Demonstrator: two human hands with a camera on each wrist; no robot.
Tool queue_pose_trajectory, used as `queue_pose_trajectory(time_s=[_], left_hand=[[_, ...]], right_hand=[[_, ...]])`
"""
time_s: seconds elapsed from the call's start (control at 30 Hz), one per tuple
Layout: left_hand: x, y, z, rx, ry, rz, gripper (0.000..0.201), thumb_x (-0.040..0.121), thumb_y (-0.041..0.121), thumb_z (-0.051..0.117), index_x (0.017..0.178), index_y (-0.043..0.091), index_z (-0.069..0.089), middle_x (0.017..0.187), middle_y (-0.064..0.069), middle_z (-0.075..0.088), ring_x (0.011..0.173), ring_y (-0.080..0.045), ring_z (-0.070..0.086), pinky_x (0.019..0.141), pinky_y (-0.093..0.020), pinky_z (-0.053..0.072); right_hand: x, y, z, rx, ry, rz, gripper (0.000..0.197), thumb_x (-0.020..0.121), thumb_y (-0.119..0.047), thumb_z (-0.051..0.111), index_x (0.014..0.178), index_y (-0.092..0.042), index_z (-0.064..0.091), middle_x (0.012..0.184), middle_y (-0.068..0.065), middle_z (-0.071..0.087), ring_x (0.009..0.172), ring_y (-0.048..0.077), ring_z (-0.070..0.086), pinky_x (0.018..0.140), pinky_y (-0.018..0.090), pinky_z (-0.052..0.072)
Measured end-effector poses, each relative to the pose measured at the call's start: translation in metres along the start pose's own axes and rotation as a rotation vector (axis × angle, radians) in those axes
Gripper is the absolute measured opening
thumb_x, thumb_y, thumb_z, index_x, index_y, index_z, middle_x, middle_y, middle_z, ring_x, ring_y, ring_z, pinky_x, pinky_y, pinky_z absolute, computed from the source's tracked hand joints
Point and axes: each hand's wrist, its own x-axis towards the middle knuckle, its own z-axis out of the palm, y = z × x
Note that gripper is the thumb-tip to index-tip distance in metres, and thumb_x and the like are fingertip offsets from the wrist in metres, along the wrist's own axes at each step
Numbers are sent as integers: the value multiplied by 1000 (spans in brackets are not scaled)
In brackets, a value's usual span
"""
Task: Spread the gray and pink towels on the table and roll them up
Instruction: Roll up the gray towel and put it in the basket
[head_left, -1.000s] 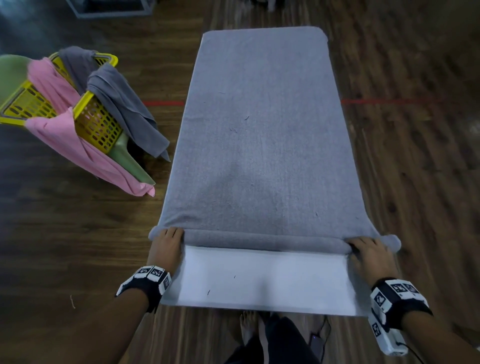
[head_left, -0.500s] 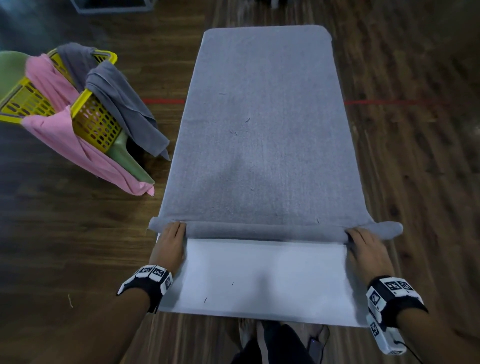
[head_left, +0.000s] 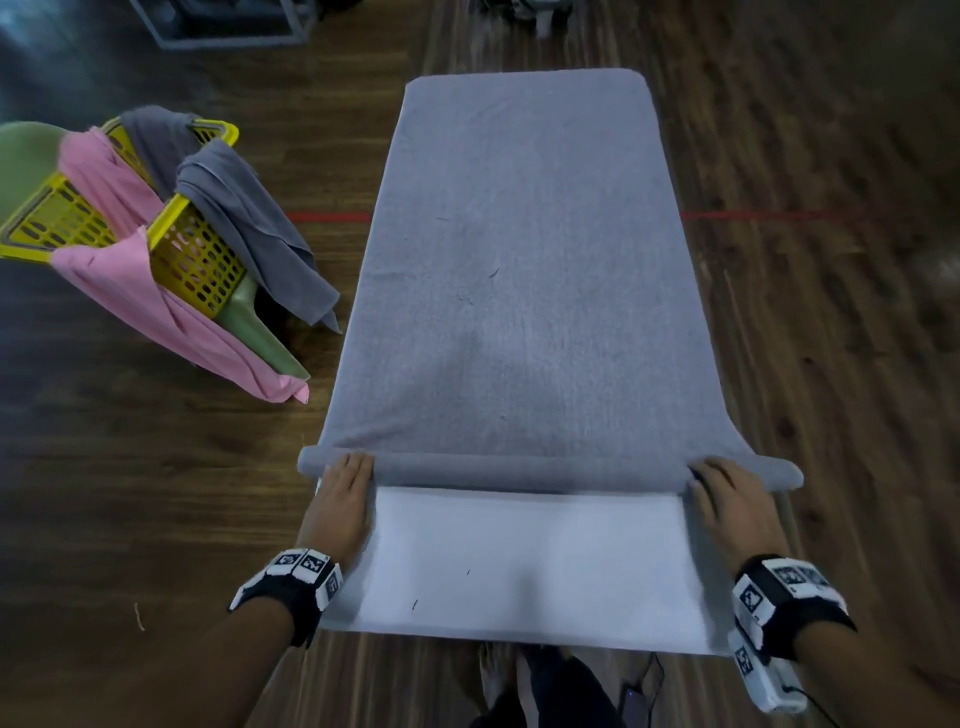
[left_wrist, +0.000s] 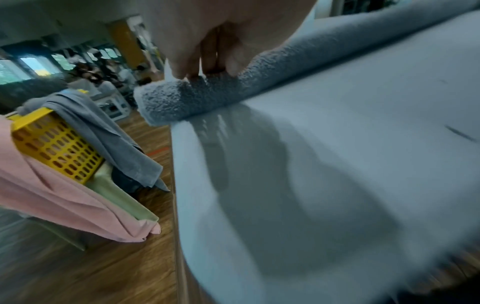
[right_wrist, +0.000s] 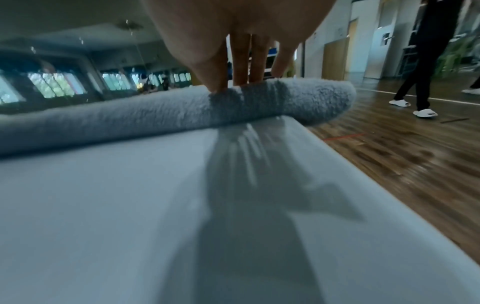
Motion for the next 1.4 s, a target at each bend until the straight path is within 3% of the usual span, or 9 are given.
queue_pose_trajectory(time_s=[0.17,0.43,0.67,0.77,0.83,0.97,1.17,1.3,1.4], left_hand=[[-14,1,6,158,-89,-26,68,62,10,76,125,5,53,122,-14,59,112,-31,57,97,-54,42],[14,1,-16,298,-67,50,12,60,29,64,66,19,62,67,1,64,66,-26,60,83,-49,37],[8,-4,4,128,5,56,46,78,7,54,123,0,54,122,-17,58,115,-38,53,100,-55,41],[-5,0,9,97,-30,77,51,71,11,67,119,-1,57,118,-17,60,115,-38,53,101,-54,41],[-9,0,2,118,-46,72,42,68,13,72,108,7,63,107,-11,65,103,-33,60,99,-51,42],[1,-3,-15,186,-62,76,27,72,37,42,75,21,64,79,1,66,78,-22,62,96,-49,36],[14,0,-9,20,2,105,44,89,26,35,118,1,57,117,-17,60,109,-35,55,101,-48,38],[-7,5,-6,111,-45,121,42,67,11,76,107,5,63,103,-13,66,94,-32,62,92,-49,48],[-7,4,-14,193,-97,102,24,65,29,69,85,17,65,83,-3,68,78,-26,61,84,-44,47]], right_hand=[[-27,-2,7,-61,-81,-22,52,72,-4,71,122,-7,56,124,13,57,115,33,52,95,50,45],[2,0,-10,-272,-200,49,30,70,-30,67,100,-29,69,99,-2,69,94,26,60,92,45,40],[2,-3,-1,-102,-48,-3,30,93,-20,50,121,-13,59,127,9,57,119,30,52,104,52,34],[-22,-1,13,-43,-151,47,43,92,-20,59,133,-12,50,138,9,49,134,31,38,113,50,19],[-31,3,12,-44,-168,42,44,83,-13,66,126,-14,56,131,8,56,127,32,46,110,52,28],[-7,-2,-9,-203,-224,94,30,77,-29,66,107,-27,66,109,-2,67,104,24,59,90,41,34],[6,-2,-6,-76,-75,-15,35,89,-34,52,113,-12,64,117,10,62,107,31,58,96,50,42],[-33,7,13,-63,-133,-72,50,76,-21,75,121,-11,58,119,9,58,113,33,53,99,60,37],[-30,10,5,-94,-177,-70,40,68,-18,75,107,-15,66,106,7,64,99,33,61,88,52,45]])
